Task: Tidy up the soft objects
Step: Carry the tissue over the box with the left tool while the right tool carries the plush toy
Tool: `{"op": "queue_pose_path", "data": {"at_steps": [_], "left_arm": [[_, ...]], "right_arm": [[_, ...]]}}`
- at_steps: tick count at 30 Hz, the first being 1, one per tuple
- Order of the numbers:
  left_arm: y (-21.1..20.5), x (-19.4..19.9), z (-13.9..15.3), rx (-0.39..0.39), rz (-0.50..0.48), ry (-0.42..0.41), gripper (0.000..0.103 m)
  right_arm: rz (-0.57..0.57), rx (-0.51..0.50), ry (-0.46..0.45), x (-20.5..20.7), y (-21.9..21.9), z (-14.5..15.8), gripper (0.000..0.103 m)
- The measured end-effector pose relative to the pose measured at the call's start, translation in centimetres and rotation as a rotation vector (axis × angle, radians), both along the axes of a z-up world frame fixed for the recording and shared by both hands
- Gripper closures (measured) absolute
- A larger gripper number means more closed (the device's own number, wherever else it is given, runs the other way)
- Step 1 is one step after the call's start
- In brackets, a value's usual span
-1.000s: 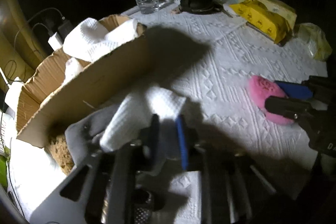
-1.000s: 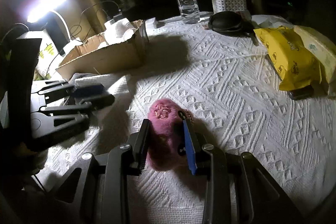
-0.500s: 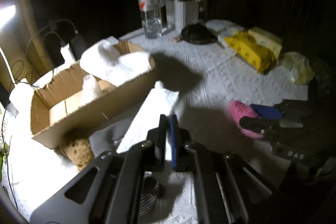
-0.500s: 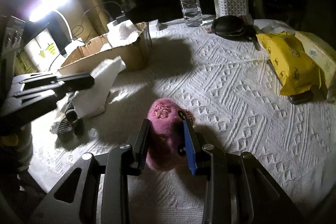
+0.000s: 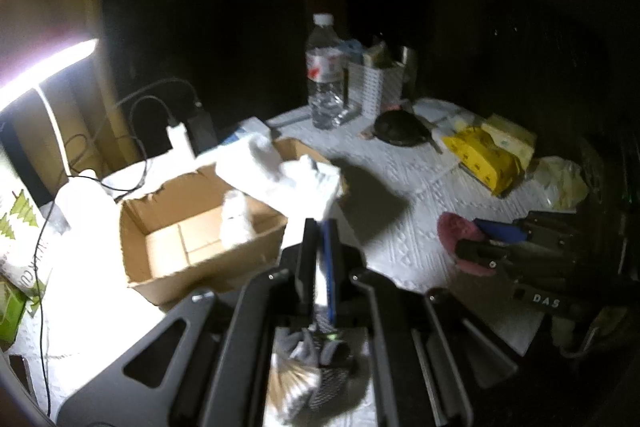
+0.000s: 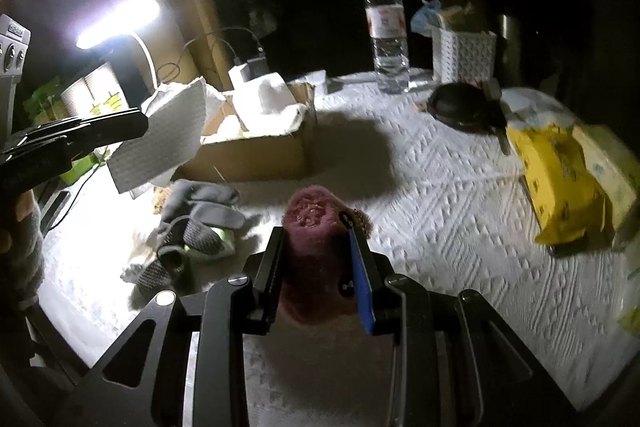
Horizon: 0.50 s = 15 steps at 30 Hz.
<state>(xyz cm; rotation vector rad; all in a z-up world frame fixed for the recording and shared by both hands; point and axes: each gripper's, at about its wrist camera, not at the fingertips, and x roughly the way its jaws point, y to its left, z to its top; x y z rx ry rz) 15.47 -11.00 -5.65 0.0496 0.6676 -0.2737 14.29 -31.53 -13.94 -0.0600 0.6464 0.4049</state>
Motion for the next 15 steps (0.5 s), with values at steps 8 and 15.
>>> {"op": "queue_pose_path", "data": {"at_steps": [8,15], "left_arm": [[3.7,0.5,1.1,-0.027,0.05,-0.031,0.1],[7.3,1.3,1.3,-0.044,0.101,-0.044,0.1]], "right_arm": [[0.029,-0.017,-0.034,0.8,2.5,2.1,0.07],[0.066,-0.035,-0.046,2.3,5.3,3.3,0.07]]}}
